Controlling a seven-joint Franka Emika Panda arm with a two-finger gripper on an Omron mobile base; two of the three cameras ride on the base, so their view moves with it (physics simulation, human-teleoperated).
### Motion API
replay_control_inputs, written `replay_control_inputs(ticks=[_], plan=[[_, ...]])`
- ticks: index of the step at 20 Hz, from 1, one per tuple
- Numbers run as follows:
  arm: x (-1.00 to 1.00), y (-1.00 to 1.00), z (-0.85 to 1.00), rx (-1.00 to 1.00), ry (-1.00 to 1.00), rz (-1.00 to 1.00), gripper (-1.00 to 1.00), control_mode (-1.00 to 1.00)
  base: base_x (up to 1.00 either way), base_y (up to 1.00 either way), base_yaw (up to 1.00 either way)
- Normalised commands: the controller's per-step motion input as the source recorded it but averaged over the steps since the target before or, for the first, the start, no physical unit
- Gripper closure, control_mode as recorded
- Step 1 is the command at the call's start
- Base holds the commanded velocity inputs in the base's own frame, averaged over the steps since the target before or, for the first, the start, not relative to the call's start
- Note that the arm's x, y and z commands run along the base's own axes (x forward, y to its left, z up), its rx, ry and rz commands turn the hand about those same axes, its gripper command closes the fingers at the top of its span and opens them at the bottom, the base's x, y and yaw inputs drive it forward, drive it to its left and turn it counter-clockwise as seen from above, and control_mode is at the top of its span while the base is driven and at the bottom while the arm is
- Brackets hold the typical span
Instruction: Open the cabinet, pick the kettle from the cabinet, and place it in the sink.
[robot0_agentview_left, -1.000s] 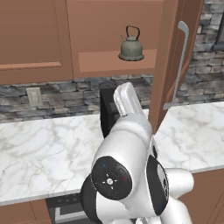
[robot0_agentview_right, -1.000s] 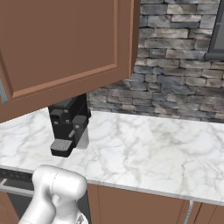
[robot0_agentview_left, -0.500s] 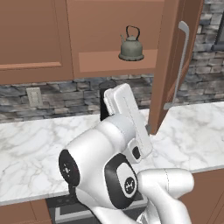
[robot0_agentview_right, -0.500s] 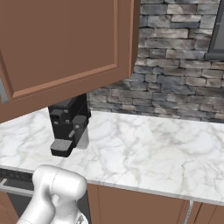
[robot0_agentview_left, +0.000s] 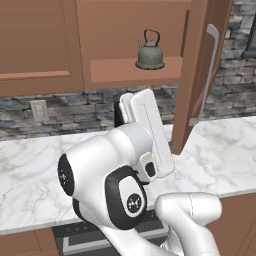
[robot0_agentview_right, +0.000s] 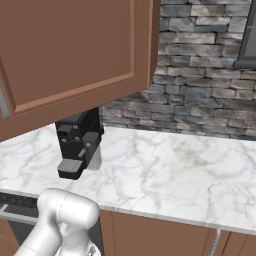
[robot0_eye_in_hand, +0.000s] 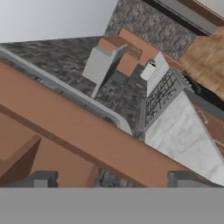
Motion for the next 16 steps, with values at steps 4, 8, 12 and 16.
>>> replay_control_inputs(ticks=[4, 8, 12, 16], plan=[[-0.01, -0.04, 0.04, 0.00, -0.04, -0.09, -1.00, -1.00, 0.00, 0.00, 0.00], [-0.05, -0.18, 0.06, 0.00, -0.04, -0.03, -1.00, -1.00, 0.00, 0.00, 0.00], [-0.11, -0.12, 0.01, 0.00, -0.01, 0.00, -1.00, -1.00, 0.00, 0.00, 0.00], [-0.04, 0.11, 0.00, 0.05, 0.00, 0.02, -1.00, -1.00, 0.00, 0.00, 0.00]])
